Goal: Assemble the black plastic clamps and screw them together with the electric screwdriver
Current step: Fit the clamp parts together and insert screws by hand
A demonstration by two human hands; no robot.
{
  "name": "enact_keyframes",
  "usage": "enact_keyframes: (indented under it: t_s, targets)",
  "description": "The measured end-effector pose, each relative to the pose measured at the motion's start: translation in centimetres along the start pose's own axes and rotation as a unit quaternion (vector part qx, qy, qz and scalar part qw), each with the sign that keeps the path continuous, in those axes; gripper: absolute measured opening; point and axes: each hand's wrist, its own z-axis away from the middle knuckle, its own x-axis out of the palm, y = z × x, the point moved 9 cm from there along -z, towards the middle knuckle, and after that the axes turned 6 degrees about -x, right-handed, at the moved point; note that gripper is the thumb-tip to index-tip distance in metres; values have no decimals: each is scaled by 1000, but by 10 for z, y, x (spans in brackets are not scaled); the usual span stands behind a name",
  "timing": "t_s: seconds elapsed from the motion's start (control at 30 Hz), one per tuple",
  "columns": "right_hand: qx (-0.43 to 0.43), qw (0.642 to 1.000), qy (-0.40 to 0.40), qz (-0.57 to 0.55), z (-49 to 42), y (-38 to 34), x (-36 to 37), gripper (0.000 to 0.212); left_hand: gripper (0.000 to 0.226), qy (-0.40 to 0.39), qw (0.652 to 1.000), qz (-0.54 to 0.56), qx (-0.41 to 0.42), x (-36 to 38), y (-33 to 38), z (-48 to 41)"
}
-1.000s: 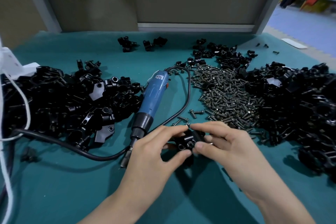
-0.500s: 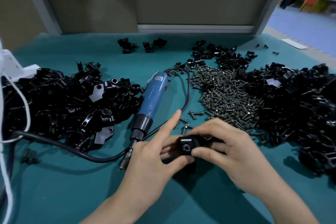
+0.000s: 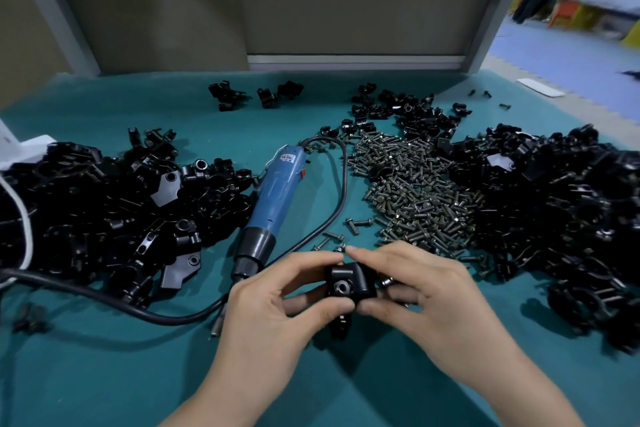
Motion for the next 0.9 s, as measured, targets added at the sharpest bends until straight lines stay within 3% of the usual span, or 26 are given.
enact_keyframes:
  t_s: [0.4, 0.53, 0.7, 0.9]
  targets:
    - [-36, 995, -12, 92, -8, -9, -3, 41, 41, -1, 998, -44, -48, 2, -11, -1]
    - [2, 998, -10, 57, -10, -5, -5, 45, 42, 17, 993, -107, -50, -3, -11, -1]
    - [29, 1000, -1, 2, -9, 0, -6, 40, 38, 15, 993, -20, -111, -1, -21, -2]
    - [63, 998, 16, -9, -5, 9, -8, 31, 43, 4, 993, -28, -116, 1, -21, -1]
